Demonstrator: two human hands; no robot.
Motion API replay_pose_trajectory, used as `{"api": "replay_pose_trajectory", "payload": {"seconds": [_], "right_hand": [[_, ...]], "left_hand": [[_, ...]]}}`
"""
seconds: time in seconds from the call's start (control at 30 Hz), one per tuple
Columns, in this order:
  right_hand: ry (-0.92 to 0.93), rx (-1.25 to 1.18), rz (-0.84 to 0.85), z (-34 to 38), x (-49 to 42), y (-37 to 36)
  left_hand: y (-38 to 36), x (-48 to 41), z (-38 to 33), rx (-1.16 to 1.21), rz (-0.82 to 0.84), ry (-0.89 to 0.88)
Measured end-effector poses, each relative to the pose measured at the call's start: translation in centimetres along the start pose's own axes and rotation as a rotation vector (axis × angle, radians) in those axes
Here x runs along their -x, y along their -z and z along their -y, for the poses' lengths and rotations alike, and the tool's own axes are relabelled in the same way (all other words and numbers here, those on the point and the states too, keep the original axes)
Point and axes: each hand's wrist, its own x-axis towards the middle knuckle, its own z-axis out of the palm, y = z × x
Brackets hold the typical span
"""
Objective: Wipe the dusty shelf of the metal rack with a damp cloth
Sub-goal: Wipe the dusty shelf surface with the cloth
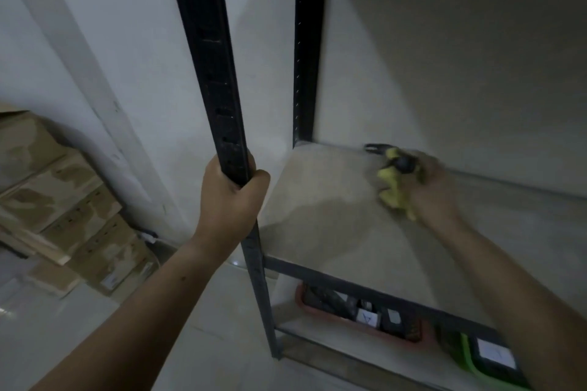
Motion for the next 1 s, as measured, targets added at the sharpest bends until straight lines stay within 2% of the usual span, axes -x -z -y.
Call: {"api": "replay_pose_trajectory", "payload": {"seconds": [0.1, 0.13, 0.2, 0.43, 0.6, 0.77, 0.8, 0.87, 0.93, 1.0], "right_hand": [[-0.165, 0.539, -0.011, -6.4, -2.8, 4.0], [-0.176, 0.664, -0.007, -7.3, -2.9, 4.1], [-0.115, 0.756, -0.027, -7.6, -2.3, 2.8], [0.179, 0.611, -0.004, 0.3, -3.8, -8.5], [0.286, 0.514, 0.309, 7.7, -3.3, -17.7], [0.618, 0.162, 0.613, 11.2, 3.1, -16.7], [0.660, 0.069, 0.610, 11.1, 4.1, -15.3], [0.609, -0.054, 0.513, 9.6, 4.4, -11.7], [0.534, -0.067, 0.274, 6.8, 3.3, -6.9], [0.484, 0.064, 0.035, 2.7, 1.3, -1.0]], "left_hand": [[-0.1, -0.1, -0.1, 0.008, -0.004, -0.005], [-0.1, -0.1, 0.0, 0.012, -0.005, -0.002], [0.0, -0.1, 0.0, 0.019, 0.004, -0.002], [0.0, -0.1, 0.1, -0.002, 0.001, 0.000], [0.0, -0.2, 0.5, -0.025, -0.006, -0.020], [0.1, -0.1, 0.4, -0.028, 0.008, -0.071], [0.0, -0.1, 0.3, -0.018, 0.008, -0.065], [0.0, -0.2, 0.1, 0.002, 0.024, -0.062], [0.0, -0.2, -0.1, 0.005, 0.038, -0.060], [-0.1, -0.1, -0.1, 0.012, 0.042, -0.062]]}}
